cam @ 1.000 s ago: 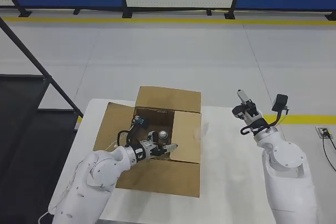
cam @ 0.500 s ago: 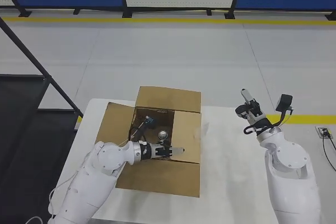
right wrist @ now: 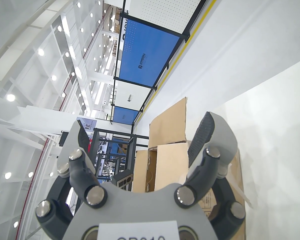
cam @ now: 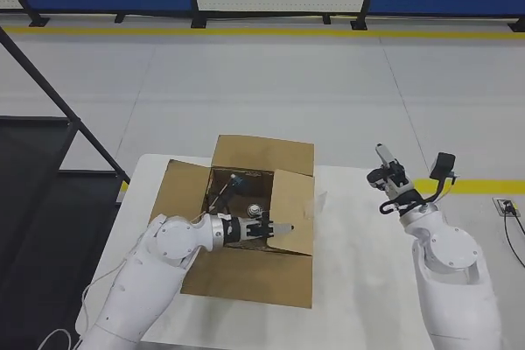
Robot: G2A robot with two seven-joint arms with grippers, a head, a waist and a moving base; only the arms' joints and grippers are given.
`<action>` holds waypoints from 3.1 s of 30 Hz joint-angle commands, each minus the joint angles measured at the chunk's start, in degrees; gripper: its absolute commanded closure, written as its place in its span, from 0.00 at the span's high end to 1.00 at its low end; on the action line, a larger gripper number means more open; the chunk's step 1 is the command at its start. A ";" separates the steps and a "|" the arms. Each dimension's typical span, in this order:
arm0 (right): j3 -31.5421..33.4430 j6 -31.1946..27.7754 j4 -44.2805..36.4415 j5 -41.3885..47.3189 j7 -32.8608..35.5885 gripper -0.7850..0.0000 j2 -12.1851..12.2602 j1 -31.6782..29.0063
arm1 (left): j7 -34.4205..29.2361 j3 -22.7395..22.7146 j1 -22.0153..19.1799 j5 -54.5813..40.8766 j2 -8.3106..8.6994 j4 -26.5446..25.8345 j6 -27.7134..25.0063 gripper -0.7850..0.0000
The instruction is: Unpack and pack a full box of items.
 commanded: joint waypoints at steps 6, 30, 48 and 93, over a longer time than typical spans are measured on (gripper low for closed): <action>-2.38 3.28 7.15 -6.26 11.09 1.00 1.31 3.67 | 0.91 -1.73 1.37 0.27 0.65 -5.29 1.00 1.00; -1.33 -1.10 11.77 3.24 18.63 1.00 3.21 3.58 | 11.60 2.01 0.79 10.97 -0.09 -10.21 5.99 1.00; -4.01 -0.22 16.77 16.92 15.54 1.00 2.30 1.67 | 15.08 -3.29 6.73 19.57 1.73 -8.84 9.90 1.00; -9.50 -4.66 32.35 51.98 15.42 1.00 -0.56 6.74 | 16.62 -9.46 12.29 20.25 3.49 -13.08 9.53 1.00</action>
